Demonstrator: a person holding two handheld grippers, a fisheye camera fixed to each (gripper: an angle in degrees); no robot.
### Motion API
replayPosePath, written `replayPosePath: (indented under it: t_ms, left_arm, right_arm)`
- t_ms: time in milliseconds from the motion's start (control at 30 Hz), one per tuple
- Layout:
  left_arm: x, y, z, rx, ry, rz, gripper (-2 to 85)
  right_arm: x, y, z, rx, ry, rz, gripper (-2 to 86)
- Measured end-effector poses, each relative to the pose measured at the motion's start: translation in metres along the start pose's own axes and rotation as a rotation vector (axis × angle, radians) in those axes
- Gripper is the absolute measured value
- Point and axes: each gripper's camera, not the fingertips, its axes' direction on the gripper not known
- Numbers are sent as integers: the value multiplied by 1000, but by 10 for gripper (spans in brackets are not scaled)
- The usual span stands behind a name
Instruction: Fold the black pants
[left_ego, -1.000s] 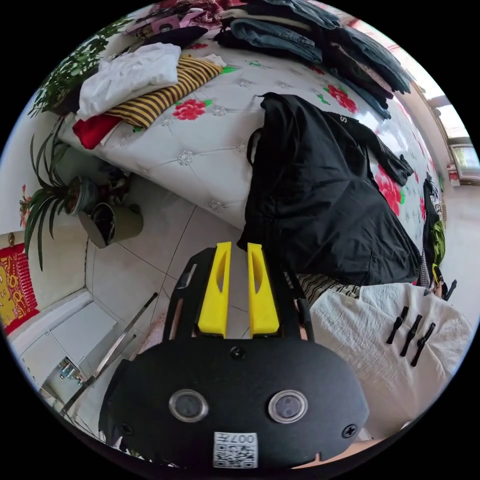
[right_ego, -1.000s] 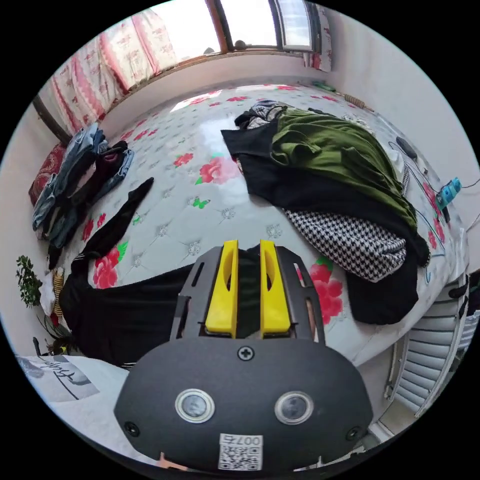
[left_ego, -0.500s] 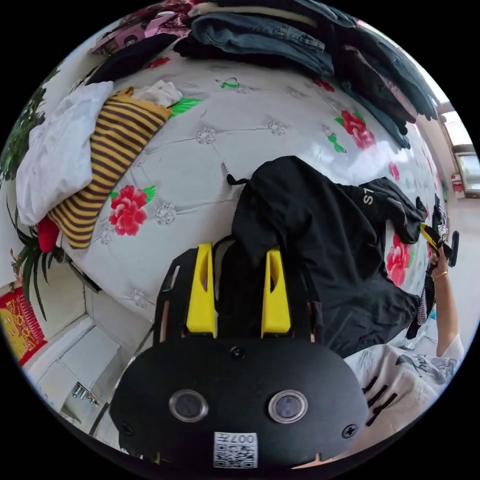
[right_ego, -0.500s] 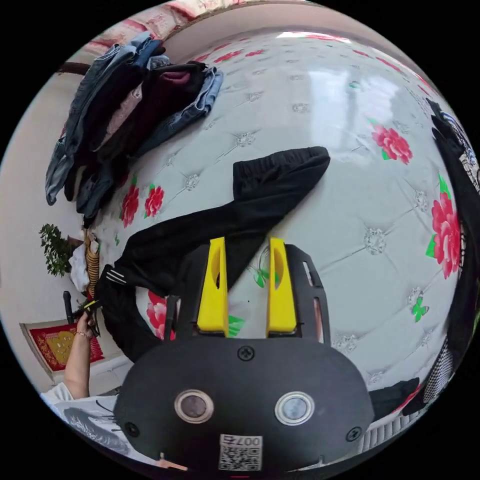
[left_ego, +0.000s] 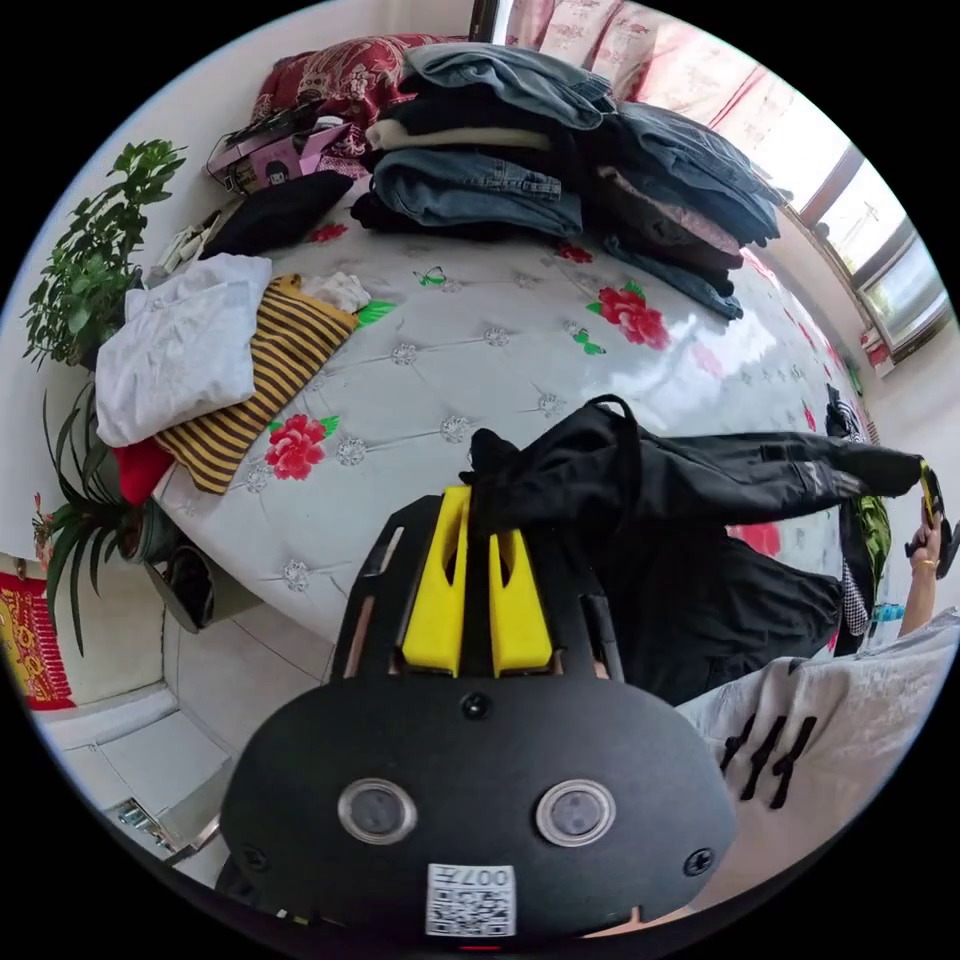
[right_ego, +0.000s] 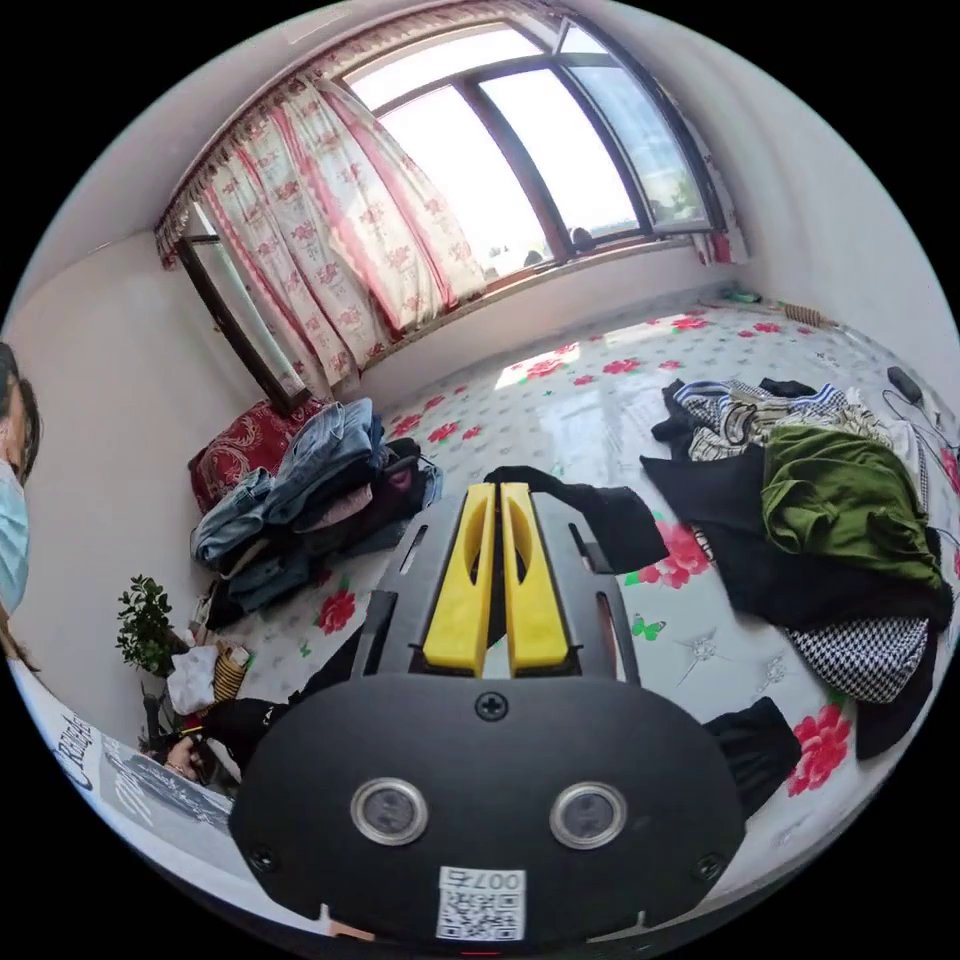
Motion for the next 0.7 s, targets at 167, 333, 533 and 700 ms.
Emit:
replayPosePath:
  t_ms: [167, 333, 533, 700]
  left_arm:
    - [6, -23, 27, 56, -4, -48, 21]
    - [-40, -35, 99, -156, 57, -363, 59]
    - [-56, -10, 59, -62, 49, -287, 96]
    - [-48, -26, 47, -29, 45, -206, 103]
  right_arm:
    - [0, -29, 50, -130, 137, -128, 26]
    - [59, -32, 162, -433, 243, 34, 54]
    - [95, 16, 182, -516, 176, 22, 72]
    - [105, 38, 215, -607, 156, -71, 84]
